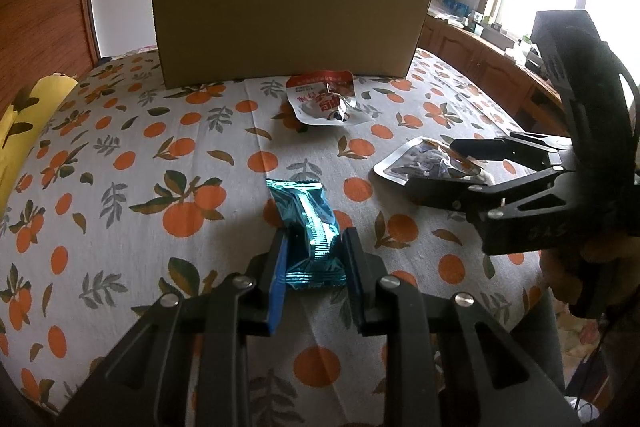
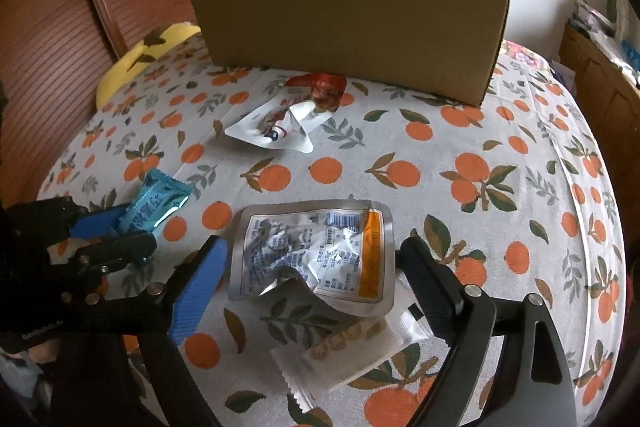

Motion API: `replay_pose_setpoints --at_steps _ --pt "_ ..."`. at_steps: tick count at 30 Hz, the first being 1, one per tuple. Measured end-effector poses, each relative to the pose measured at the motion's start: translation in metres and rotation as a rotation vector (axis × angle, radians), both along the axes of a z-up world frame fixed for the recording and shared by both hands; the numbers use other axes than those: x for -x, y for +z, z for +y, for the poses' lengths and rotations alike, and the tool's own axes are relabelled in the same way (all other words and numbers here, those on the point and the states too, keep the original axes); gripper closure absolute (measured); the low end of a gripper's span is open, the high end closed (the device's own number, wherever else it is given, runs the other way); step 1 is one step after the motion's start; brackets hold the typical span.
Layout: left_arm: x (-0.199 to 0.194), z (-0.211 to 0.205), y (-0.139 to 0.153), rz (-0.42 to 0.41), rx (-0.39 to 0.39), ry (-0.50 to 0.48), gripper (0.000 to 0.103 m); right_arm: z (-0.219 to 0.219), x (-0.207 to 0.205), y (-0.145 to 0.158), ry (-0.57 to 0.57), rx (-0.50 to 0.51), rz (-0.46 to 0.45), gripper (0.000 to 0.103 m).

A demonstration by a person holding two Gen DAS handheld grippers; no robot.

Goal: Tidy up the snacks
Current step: 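Grasp the teal wrapper with left tool while right tool grasps silver pouch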

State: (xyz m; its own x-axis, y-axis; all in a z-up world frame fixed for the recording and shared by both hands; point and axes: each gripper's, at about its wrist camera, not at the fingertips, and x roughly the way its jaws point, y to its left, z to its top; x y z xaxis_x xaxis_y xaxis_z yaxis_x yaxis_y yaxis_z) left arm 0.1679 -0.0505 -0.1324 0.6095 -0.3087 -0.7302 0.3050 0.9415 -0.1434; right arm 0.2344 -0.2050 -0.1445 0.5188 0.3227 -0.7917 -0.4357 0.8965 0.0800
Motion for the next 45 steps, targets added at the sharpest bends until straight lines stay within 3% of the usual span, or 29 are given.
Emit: replay_pose_setpoints --at_steps 10,18,20,23,37,45 --pt "0.000 0.000 0.000 0.001 0.001 -0.001 0.079 0.016 -0.005 -0.005 0.012 0.113 -0.013 0.008" --pt "-0.001 0.001 0.001 0.007 0.017 0.002 0.079 0.015 -0.003 -0.006 0.004 0.115 0.010 0.004" --pt "-0.001 0.002 0.001 0.009 0.025 0.004 0.079 0.016 -0.003 -0.006 0.008 0.116 0.018 0.006" --pt "-0.001 0.001 0.001 0.009 0.028 0.006 0.079 0.016 0.000 -0.002 0.029 0.114 0.022 0.019" --pt "0.000 0.005 0.000 0.013 0.052 0.006 0.079 0.014 0.005 0.003 0.036 0.081 0.044 0.023" --pt "0.001 0.006 0.005 -0.001 0.058 0.004 0.079 0.011 0.007 0.022 0.032 0.049 0.004 0.023"
